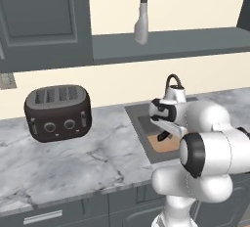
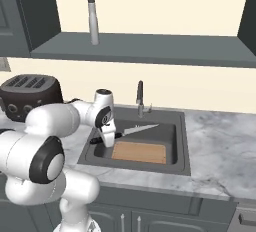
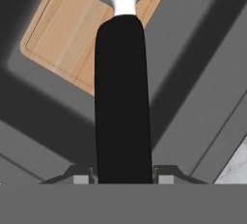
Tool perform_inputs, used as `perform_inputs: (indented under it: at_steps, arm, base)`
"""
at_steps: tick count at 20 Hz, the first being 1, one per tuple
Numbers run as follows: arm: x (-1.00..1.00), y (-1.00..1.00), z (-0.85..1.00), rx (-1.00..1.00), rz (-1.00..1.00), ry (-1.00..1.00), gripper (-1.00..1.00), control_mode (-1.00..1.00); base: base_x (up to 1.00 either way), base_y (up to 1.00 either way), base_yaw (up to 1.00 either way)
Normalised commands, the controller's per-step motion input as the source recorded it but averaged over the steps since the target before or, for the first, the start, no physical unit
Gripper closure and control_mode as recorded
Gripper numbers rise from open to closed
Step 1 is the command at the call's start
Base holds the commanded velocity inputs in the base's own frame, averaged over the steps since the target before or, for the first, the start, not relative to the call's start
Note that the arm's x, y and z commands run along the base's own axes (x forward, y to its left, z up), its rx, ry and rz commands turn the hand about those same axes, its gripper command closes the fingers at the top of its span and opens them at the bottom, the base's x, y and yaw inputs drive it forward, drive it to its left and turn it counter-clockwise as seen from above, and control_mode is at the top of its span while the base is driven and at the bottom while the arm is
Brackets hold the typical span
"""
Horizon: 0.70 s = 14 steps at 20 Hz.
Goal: Move the cutting board and knife to the sink. Then move spray from the shelves to the counter.
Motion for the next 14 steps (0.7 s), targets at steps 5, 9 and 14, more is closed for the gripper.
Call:
perform_inputs:
  at_steps: [5, 9, 14]
  arm:
    - [0.04, -0.18, -0.06, 0.0, 0.0, -0.1, 1.0, -1.0]
    - [0.04, -0.04, -0.13, -0.02, -0.01, -0.19, 1.0, -1.0]
    - [0.16, -0.01, -0.13, -0.03, -0.06, -0.14, 1.0, -1.0]
  base:
    - [0.0, 0.0, 0.0]
    - [0.0, 0.0, 0.0]
    - [0.0, 0.0, 0.0]
